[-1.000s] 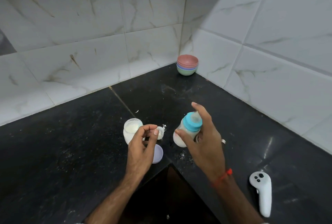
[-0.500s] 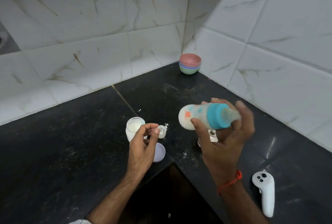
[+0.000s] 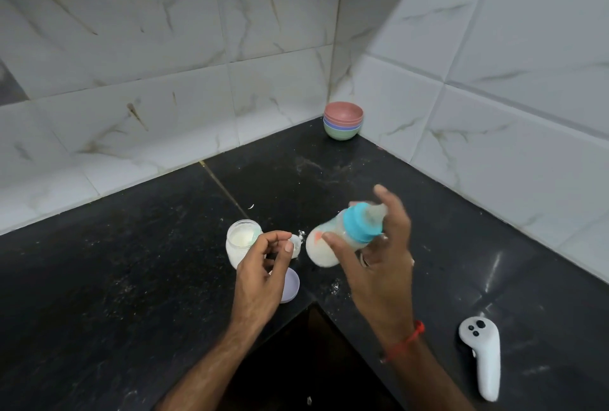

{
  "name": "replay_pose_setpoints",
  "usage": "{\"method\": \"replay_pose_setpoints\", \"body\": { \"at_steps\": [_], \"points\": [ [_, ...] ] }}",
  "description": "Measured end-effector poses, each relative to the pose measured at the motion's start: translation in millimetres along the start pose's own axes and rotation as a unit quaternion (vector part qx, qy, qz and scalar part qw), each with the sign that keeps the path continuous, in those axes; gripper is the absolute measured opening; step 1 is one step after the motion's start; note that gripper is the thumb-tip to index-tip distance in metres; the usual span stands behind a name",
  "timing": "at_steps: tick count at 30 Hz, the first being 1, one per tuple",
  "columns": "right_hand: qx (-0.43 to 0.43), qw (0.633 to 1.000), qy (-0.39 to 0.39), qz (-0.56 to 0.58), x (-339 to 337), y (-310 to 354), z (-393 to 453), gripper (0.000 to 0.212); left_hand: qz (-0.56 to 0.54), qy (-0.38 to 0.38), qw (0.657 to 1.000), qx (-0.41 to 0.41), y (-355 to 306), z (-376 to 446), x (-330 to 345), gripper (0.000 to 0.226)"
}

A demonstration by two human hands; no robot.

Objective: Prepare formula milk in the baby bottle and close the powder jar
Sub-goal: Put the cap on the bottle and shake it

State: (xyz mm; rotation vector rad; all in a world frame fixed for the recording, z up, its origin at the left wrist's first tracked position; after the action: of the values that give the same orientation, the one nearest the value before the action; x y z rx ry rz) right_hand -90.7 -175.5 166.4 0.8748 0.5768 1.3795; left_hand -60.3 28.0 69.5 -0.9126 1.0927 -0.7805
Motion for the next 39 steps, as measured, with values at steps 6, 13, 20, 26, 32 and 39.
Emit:
{"method": "replay_pose_setpoints", "body": {
  "at_steps": [6, 13, 20, 26, 32, 39],
  "points": [
    [-0.026, 0.99, 0.083, -0.107, 14, -5, 7, 0.087, 0.001, -0.002, 1.0, -0.007, 4, 0, 1, 0.012],
    [-0.114, 0.989, 0.028, -0.085, 7, 14, 4, 0.076, -0.005, -0.005, 1.0, -0.016, 6, -2, 1, 0.013],
    [-0.148, 0.988, -0.039, 0.003, -3, 46, 2, 0.092, -0.001, -0.006, 1.0, -0.02, 10, -3, -1, 0.014],
    [-0.052, 0.993, 0.02, -0.1, 2, 15, 0, 0.089, 0.004, 0.003, 1.0, -0.009, 5, -5, 0, 0.014],
    [-0.15, 0.988, -0.007, -0.045, -4, 39, 4, 0.072, 0.0, 0.003, 1.0, -0.013, 2, -2, 1, 0.014],
    [-0.176, 0.983, -0.05, 0.031, -16, 48, 6, 0.088, -0.001, 0.004, 1.0, -0.006, -3, 5, 5, 0.014]
  ]
}}
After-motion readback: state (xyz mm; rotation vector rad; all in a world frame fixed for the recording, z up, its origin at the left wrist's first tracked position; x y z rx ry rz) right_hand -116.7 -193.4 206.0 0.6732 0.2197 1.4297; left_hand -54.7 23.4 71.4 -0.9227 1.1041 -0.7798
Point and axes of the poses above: each hand's wrist, its own z-axis towards the middle knuckle, its own x-axis out of the palm, y = z × x, the point moved 10 cm from there along z, towards the middle knuckle, and after that the axes turned 13 degrees about z, right-handed, at the moved point
